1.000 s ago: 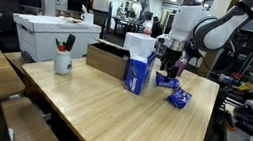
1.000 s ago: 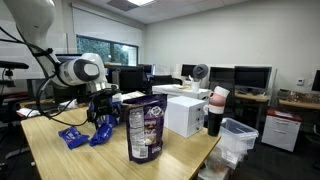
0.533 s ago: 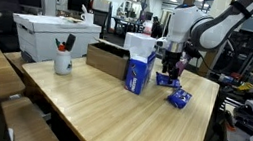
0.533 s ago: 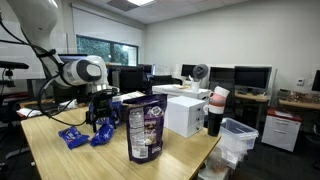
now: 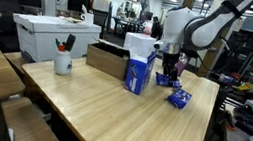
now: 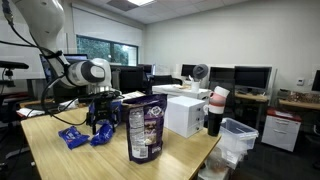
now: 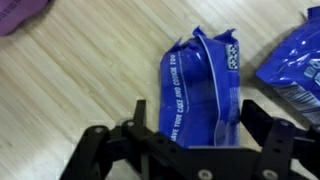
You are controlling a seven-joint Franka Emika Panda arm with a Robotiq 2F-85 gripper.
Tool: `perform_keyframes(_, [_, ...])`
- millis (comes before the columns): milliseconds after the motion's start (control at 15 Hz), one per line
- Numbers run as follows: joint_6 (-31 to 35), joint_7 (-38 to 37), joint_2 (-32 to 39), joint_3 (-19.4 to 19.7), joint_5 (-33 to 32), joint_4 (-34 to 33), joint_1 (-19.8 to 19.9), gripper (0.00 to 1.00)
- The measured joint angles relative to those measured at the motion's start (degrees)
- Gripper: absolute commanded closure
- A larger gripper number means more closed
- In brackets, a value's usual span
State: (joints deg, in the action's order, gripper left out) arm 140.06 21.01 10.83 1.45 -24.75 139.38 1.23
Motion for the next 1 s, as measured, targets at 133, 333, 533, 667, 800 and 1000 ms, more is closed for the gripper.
perform_keyframes(133, [-0.6, 0.0, 0.3, 0.0, 0.1, -0.4, 0.0, 0.44])
perform_keyframes(333, [-1.0, 0.0, 0.5, -0.1, 0.1, -0.9, 0.0, 0.59])
perform_keyframes(533, [-1.0, 0.0, 0.5, -0.1, 0.1, -1.1, 0.0, 0.76])
perform_keyframes(667, [-1.2, 0.0, 0.5, -0.1, 0.1, -1.2, 0.0, 0.88])
perform_keyframes(800, [-1.4, 0.0, 0.3, -0.1, 0.1, -1.4, 0.0, 0.95])
perform_keyframes(1000, [-1.8, 0.0, -0.3, -0.1, 0.1, -1.5, 0.0, 0.96])
